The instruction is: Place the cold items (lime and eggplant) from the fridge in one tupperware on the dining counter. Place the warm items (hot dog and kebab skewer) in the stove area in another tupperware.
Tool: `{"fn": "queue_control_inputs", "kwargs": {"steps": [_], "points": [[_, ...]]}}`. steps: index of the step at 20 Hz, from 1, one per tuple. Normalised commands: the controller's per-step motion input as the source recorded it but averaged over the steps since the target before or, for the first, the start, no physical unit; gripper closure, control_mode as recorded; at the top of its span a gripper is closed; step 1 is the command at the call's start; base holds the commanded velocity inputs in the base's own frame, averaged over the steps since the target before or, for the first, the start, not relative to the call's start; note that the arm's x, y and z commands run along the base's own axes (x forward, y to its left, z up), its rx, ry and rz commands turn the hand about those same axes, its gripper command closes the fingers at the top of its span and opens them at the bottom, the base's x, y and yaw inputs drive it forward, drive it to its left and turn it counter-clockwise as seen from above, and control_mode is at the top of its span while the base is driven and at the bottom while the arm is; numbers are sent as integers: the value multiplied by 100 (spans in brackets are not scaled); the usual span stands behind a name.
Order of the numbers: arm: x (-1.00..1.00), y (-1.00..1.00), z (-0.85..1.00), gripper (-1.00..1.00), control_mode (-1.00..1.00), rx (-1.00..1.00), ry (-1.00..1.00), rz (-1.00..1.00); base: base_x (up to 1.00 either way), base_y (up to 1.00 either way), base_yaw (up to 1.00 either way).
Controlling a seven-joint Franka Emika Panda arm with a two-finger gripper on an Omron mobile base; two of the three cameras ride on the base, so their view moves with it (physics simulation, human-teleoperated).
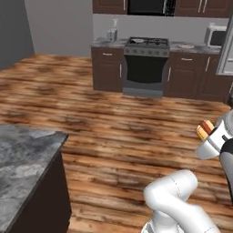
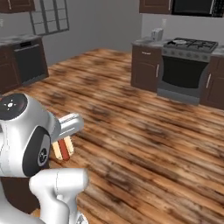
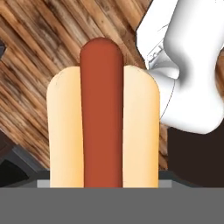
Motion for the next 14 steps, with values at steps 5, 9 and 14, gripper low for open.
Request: {"fn": "queue_control_inputs", "kwargs": {"steps": [5,9,14], "points": [[0,0,0,100,100,0,0,0,-100,100,11],[0,0,0,100,100,0,0,0,-100,100,16],[0,0,0,100,100,0,0,0,-100,100,31]]}}
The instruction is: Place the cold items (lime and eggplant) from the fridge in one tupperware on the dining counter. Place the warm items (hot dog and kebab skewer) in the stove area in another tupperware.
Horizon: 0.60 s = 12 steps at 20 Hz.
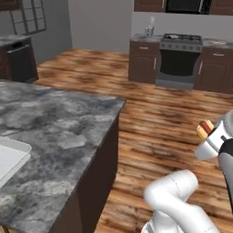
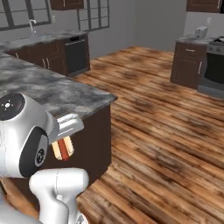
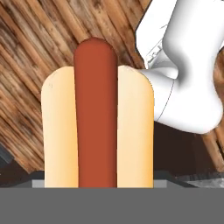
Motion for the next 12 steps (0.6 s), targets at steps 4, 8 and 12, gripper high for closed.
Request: {"fn": "queue_control_inputs", "kwargs": {"steps": [4,8,12], "points": [[0,0,0,100,100,0,0,0,-100,100,34],[0,0,0,100,100,0,0,0,-100,100,35],[0,0,0,100,100,0,0,0,-90,100,26]]}}
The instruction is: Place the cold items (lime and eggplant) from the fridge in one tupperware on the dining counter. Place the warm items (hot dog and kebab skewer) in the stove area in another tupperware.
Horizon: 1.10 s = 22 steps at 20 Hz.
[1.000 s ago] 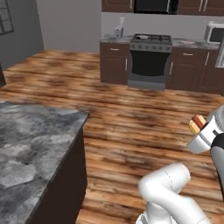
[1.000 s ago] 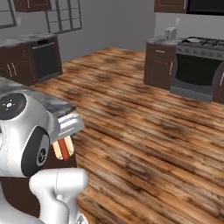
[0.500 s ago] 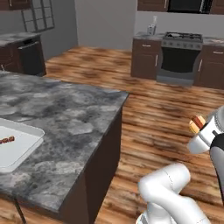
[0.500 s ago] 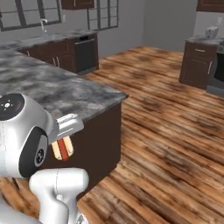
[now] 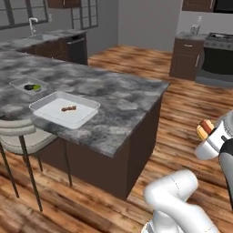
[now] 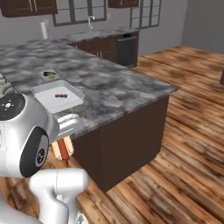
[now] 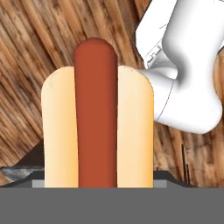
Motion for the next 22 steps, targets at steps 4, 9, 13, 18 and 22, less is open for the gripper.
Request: {"fn": "queue_control_inputs", "kwargs": {"steps": [4,9,13,18,22], "points": [[0,0,0,100,100,0,0,0,-22,100,2],[0,0,0,100,100,0,0,0,6,100,-10],[0,0,0,100,100,0,0,0,0,61,-43],[0,0,0,100,100,0,0,0,1,59,-62],[0,0,0,100,100,0,0,0,10,69,-61]]}}
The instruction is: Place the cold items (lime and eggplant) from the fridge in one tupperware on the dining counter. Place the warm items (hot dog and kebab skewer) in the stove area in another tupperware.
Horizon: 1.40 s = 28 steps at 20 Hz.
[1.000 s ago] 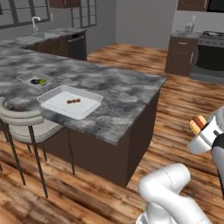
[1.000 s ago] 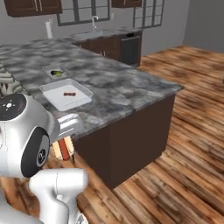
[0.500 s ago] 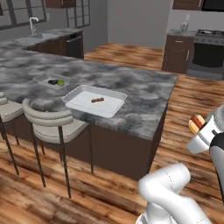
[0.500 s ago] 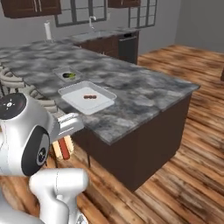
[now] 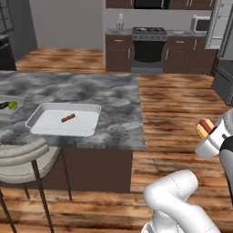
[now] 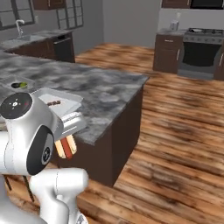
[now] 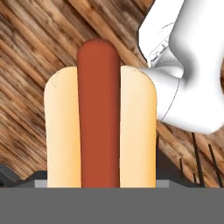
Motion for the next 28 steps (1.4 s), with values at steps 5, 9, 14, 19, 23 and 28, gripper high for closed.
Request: {"fn": "queue_control_inputs", "kwargs": {"steps": [5,9,14,19,23,28], "points": [[0,0,0,100,100,0,0,0,20,84,-48],[0,0,0,100,100,0,0,0,21,77,-44],[0,0,0,100,100,0,0,0,38,68,-42],[0,0,0,100,100,0,0,0,58,37,-31],[0,0,0,100,100,0,0,0,38,62,-27],[6,13,2,100,-100,-2,0,-5,24,56,-21]]}}
